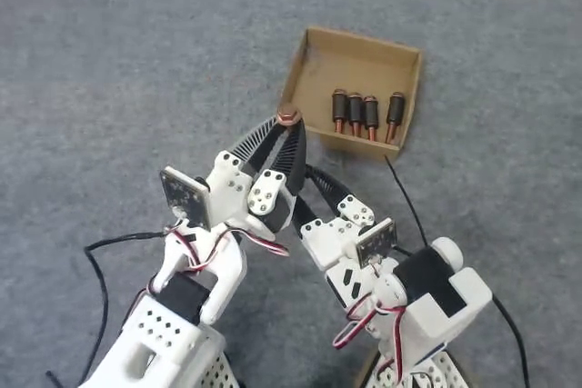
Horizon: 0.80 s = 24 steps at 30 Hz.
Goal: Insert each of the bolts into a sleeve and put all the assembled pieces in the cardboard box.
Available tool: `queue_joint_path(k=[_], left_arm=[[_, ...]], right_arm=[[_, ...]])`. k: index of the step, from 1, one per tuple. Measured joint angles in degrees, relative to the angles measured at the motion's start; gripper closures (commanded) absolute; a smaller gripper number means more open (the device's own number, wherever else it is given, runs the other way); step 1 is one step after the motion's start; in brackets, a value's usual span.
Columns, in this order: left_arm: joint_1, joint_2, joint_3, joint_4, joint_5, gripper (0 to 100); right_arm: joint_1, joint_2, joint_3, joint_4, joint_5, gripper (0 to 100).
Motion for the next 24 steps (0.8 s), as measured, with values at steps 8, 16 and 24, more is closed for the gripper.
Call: queue_joint_path(k=[8,16,24], left_arm=[[0.00,-0.09,3.34,-0.53,0.09,99],[0.00,-0.09,4.57,-0.53,0.09,99],[-0.18,-0.44,6.07,-0.79,0.09,99]], right_arm=[[0.00,0.00,0.00,0.00,0.00,99.2],[0.00,0.00,0.00,0.00,0.00,99.2],[-0.09,0.00,0.00,0.00,0.18,99.2]])
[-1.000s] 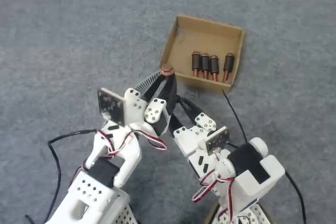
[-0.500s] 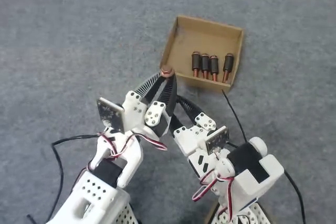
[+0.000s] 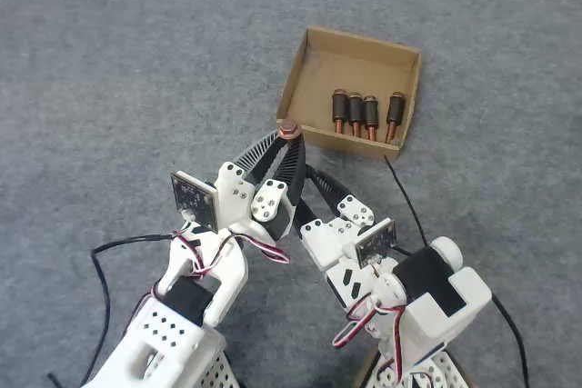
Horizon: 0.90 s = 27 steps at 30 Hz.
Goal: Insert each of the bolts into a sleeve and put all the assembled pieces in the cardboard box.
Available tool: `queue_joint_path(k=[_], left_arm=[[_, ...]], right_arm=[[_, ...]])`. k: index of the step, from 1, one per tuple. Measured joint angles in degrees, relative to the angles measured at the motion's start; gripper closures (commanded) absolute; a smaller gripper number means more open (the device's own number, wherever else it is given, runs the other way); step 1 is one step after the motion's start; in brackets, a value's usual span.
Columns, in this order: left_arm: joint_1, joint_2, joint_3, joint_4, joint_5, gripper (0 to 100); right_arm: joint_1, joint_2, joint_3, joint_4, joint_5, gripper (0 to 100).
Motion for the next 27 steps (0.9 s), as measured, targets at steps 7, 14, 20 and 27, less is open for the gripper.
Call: queue_joint_path(k=[7,14,20,27], left_arm=[[0.00,-0.62,1.05,-0.09,-0.09,99],[0.09,-0.79,1.32,-0.26,-2.46,99],[0.00,-0.70,2.64,-0.35,-2.73,99],[0.00,-0.79,3.60,-0.44,-2.99,99]], right_arm=[[0.00,0.00,0.00,0.09,0.00,99.2],[0.00,0.00,0.00,0.00,0.00,99.2],[0.00,0.00,0.00,0.00,0.09,99.2],[0.00,0.00,0.00,0.00,0.26,99.2]])
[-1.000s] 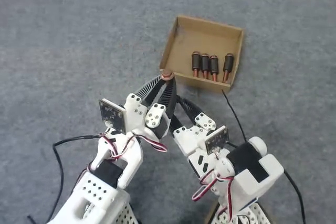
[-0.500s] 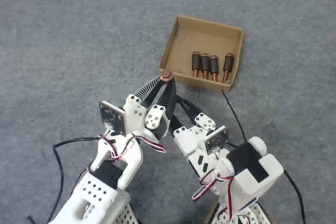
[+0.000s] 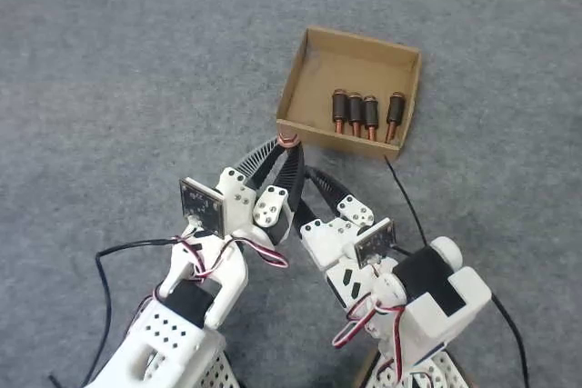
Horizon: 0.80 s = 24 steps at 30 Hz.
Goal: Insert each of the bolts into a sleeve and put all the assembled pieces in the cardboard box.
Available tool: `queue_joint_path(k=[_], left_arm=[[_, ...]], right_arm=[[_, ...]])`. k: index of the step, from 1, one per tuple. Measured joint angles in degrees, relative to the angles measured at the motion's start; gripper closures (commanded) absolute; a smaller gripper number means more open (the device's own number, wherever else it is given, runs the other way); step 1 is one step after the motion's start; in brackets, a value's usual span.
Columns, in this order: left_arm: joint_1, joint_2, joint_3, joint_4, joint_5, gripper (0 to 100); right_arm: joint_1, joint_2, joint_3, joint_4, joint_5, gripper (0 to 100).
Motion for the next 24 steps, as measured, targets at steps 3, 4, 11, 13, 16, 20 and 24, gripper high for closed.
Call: queue_joint_path(k=[3,4,11,13,16,20,24], left_arm=[[0.00,-0.09,0.26,0.00,0.00,99],[0.00,-0.18,0.26,0.00,0.00,99],[0.00,-0.53,1.58,-0.09,0.00,99],[0.09,0.00,2.55,0.00,0.00,99],[0.18,0.09,3.08,0.00,0.00,99],[0.18,0.09,3.08,0.00,0.00,99],[0.18,0.09,3.08,0.09,0.00,99]], right_arm=[[0.00,0.00,0.00,0.00,0.00,99.2],[0.00,0.00,0.00,0.00,0.00,99.2],[0.00,0.00,0.00,0.09,0.18,99.2],[0.00,0.00,0.00,0.09,0.18,99.2],[0.00,0.00,0.00,0.09,0.18,99.2],[0.00,0.00,0.00,0.09,0.18,99.2],[0.00,0.00,0.00,0.09,0.18,99.2]])
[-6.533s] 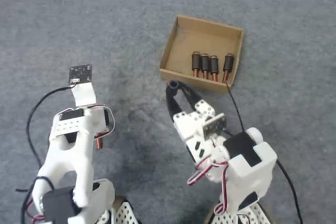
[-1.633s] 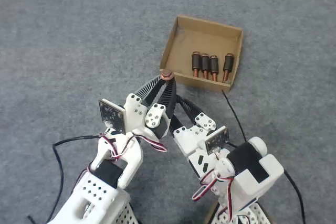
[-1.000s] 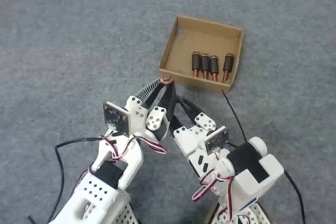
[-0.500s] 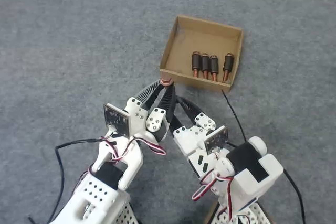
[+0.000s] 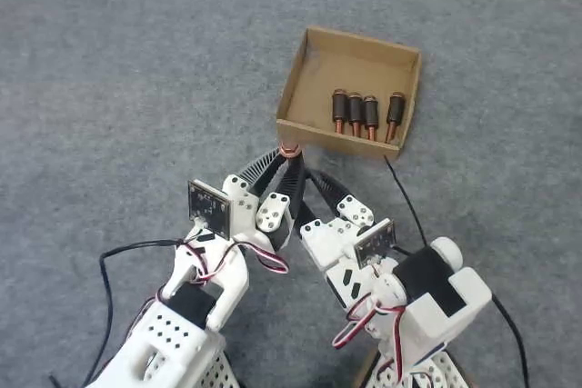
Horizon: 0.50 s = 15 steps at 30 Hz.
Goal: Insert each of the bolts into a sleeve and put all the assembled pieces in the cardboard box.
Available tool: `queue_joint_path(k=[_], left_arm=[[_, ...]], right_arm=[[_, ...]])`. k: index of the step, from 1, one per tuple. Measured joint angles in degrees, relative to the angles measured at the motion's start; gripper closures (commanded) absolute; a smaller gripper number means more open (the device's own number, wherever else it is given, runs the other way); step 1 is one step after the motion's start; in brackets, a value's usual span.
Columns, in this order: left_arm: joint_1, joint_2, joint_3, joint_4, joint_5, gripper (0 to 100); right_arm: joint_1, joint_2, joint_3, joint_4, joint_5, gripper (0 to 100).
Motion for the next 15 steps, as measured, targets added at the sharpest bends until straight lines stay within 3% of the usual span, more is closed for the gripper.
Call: queue_joint_path(k=[15], left_arm=[[-0.35,-0.09,0.00,9.23,-3.08,98]], right_arm=[[-0.09,0.00,0.00,0.97,-0.09,99.2]])
